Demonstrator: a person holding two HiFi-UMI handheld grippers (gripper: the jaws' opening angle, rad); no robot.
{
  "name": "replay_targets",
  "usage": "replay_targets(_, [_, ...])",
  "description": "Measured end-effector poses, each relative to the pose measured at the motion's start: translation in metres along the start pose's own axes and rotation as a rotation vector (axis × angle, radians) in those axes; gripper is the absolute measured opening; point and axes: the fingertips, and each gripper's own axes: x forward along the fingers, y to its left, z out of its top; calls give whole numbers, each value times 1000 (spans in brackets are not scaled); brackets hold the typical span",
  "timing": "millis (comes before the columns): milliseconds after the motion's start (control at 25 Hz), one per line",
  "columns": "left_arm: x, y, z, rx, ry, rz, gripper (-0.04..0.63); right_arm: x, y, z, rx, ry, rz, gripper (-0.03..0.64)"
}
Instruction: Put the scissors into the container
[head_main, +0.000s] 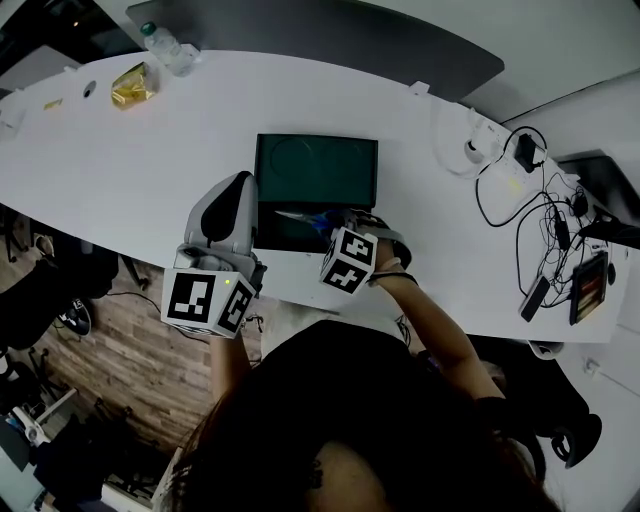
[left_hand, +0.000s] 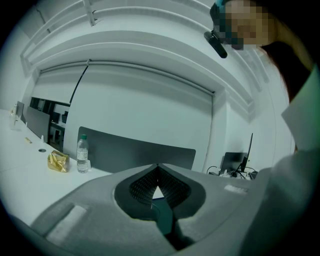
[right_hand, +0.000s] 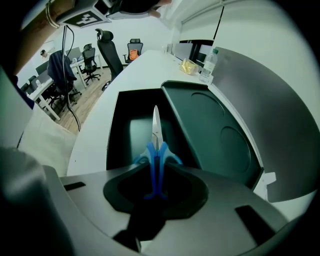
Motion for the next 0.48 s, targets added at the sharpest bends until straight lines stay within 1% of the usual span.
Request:
replay_targets(320, [5, 5, -9, -16, 27, -9, 11, 1, 0, 2, -18, 56, 13, 94])
replay_targets(480, [6, 4, -13, -12, 32, -20, 11, 2, 1, 3, -24, 63, 22, 94])
